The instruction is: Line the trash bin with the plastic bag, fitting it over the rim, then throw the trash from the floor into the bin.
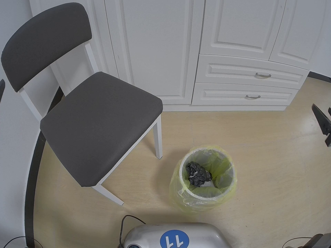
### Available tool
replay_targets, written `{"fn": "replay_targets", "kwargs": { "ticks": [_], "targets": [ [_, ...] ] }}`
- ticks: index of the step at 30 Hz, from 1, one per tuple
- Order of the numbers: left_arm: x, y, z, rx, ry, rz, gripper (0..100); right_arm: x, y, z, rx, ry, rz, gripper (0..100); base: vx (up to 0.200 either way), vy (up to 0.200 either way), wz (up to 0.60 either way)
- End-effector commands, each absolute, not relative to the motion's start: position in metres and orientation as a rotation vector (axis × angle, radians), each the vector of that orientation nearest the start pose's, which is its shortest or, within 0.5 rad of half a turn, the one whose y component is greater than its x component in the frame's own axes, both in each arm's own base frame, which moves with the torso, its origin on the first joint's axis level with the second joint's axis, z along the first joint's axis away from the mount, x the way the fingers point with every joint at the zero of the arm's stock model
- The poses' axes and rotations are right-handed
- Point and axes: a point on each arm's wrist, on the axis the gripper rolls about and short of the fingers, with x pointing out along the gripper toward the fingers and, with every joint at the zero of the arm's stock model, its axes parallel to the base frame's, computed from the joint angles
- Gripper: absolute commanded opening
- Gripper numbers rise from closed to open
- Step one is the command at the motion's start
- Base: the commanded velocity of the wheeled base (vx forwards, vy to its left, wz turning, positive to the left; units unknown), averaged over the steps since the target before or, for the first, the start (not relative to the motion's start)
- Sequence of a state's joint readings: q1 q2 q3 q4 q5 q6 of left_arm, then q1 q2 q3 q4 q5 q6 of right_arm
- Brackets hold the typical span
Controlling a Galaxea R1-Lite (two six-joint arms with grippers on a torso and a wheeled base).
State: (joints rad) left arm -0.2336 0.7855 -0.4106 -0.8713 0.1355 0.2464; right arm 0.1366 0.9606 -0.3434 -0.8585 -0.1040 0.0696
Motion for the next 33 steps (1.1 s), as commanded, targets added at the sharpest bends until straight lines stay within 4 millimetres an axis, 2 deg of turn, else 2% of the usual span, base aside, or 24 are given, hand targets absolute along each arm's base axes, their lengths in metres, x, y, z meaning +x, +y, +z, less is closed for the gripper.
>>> {"fn": "replay_targets", "kwargs": {
  "ticks": [1,6,7,9,15,19,24,28,29,30,33],
  "targets": [
    [0.010,0.002,0.278,0.171,-0.622,0.067,100,0.004,-0.002,0.259,0.123,-0.467,0.051,100,0.000,0.000,0.00],
    [-0.011,0.005,0.272,0.182,-0.601,0.068,100,-0.025,-0.005,0.242,0.126,-0.509,0.024,100,0.000,0.000,0.00],
    [-0.021,0.006,0.265,0.190,-0.586,0.083,100,-0.036,-0.005,0.232,0.124,-0.523,0.011,100,0.000,0.000,0.00],
    [-0.032,0.007,0.253,0.193,-0.558,0.092,100,-0.048,-0.005,0.223,0.119,-0.539,-0.010,100,0.000,0.000,0.00],
    [-0.060,0.007,0.221,0.207,-0.529,0.136,100,-0.076,-0.004,0.203,0.122,-0.583,-0.031,100,0.000,0.000,0.00],
    [-0.068,0.007,0.205,0.213,-0.492,0.140,100,-0.080,-0.001,0.190,0.114,-0.572,-0.014,100,0.000,0.000,0.00],
    [-0.067,0.004,0.190,0.156,-0.461,0.150,100,-0.074,-0.001,0.184,0.183,-0.546,-0.007,100,0.000,0.000,0.00],
    [-0.060,0.003,0.168,0.151,-0.401,0.147,100,-0.066,-0.001,0.173,0.177,-0.502,-0.016,100,0.000,0.000,0.00],
    [-0.060,0.003,0.168,0.151,-0.401,0.147,100,-0.066,-0.001,0.173,0.177,-0.502,-0.016,100,0.000,0.000,0.00],
    [-0.054,0.003,0.155,0.145,-0.364,0.150,100,-0.063,-0.002,0.169,0.169,-0.484,-0.024,100,0.000,0.000,0.00],
    [-0.043,0.003,0.137,0.109,-0.301,0.138,100,-0.058,-0.001,0.163,0.130,-0.457,-0.032,100,0.000,0.000,0.00]
  ]
}}
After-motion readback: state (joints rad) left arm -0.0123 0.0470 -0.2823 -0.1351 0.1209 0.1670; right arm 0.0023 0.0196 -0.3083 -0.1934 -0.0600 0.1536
